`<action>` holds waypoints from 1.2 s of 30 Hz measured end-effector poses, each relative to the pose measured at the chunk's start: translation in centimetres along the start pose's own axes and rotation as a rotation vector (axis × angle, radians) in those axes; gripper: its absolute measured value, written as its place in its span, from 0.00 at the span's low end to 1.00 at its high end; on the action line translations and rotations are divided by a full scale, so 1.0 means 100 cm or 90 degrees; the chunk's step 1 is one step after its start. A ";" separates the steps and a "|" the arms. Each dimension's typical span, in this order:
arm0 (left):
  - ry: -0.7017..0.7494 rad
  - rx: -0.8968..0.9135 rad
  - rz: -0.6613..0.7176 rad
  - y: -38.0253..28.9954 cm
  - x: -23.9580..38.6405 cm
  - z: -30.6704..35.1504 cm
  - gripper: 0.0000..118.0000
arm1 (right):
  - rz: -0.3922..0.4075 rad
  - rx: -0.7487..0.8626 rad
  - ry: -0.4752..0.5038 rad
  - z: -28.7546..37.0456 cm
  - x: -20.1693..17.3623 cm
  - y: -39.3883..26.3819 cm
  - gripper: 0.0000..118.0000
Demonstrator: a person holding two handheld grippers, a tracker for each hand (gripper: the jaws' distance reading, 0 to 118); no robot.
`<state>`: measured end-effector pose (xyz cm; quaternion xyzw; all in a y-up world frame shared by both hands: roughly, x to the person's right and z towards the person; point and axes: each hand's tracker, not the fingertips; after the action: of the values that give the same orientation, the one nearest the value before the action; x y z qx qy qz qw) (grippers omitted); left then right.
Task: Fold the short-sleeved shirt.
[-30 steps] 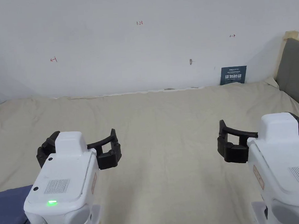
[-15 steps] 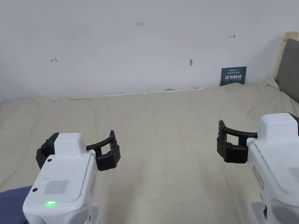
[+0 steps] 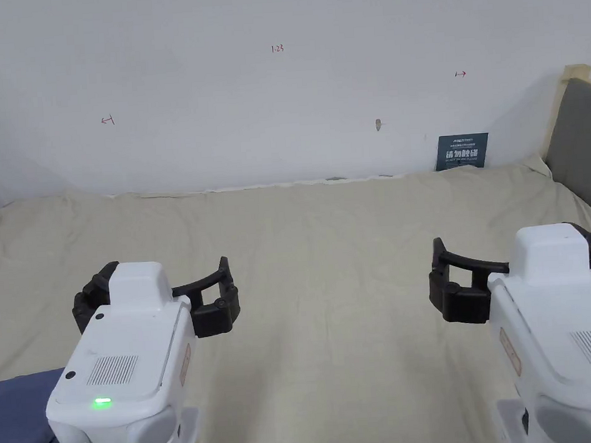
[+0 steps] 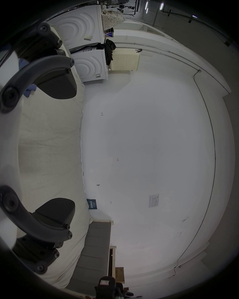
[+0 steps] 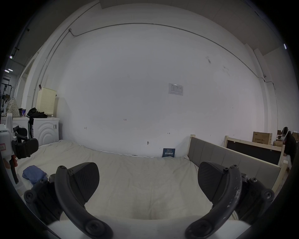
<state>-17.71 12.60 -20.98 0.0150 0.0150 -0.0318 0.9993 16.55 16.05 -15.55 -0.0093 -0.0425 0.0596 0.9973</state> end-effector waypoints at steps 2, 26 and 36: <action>0.000 0.000 -0.001 0.000 0.000 0.000 1.00 | 0.000 -0.001 0.000 0.000 0.000 0.001 1.00; -0.003 0.012 0.032 0.010 -0.009 0.004 1.00 | -0.157 -0.376 -0.115 -0.037 -0.002 0.026 1.00; 0.001 0.013 0.030 0.008 -0.008 0.003 1.00 | -0.136 -0.337 -0.099 -0.035 -0.005 0.027 1.00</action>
<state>-18.46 13.44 -20.65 0.0256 0.0155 -0.0082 0.9995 16.04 18.59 -19.12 -0.2597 -0.1338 -0.0584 0.9546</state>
